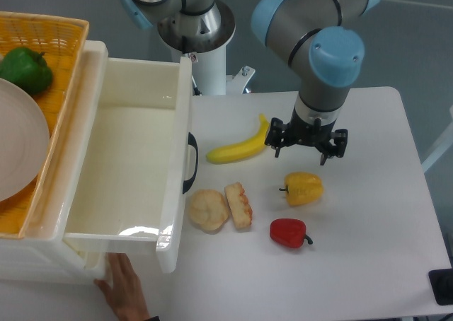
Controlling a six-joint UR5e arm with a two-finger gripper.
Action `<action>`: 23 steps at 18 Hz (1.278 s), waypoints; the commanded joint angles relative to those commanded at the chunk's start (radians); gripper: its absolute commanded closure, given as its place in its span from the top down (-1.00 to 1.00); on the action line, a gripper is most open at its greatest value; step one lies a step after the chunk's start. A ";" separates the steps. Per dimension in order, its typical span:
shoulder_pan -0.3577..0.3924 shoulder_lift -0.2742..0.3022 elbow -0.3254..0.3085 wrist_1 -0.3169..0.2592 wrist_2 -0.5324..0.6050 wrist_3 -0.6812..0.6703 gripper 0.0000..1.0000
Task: Pick up the square bread
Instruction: 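Move the open gripper over the square toasted bread slice, then lower the gripper onto the square bread slice and close it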
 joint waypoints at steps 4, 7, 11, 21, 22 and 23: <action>-0.041 -0.044 -0.003 0.011 0.002 -0.105 1.00; -0.068 -0.083 -0.003 0.014 0.002 -0.164 1.00; -0.087 -0.120 -0.018 0.043 -0.029 -0.210 1.00; -0.115 -0.181 -0.037 0.081 -0.032 -0.217 1.00; -0.115 -0.184 -0.037 0.086 -0.032 -0.217 1.00; -0.117 -0.184 -0.037 0.090 -0.032 -0.218 1.00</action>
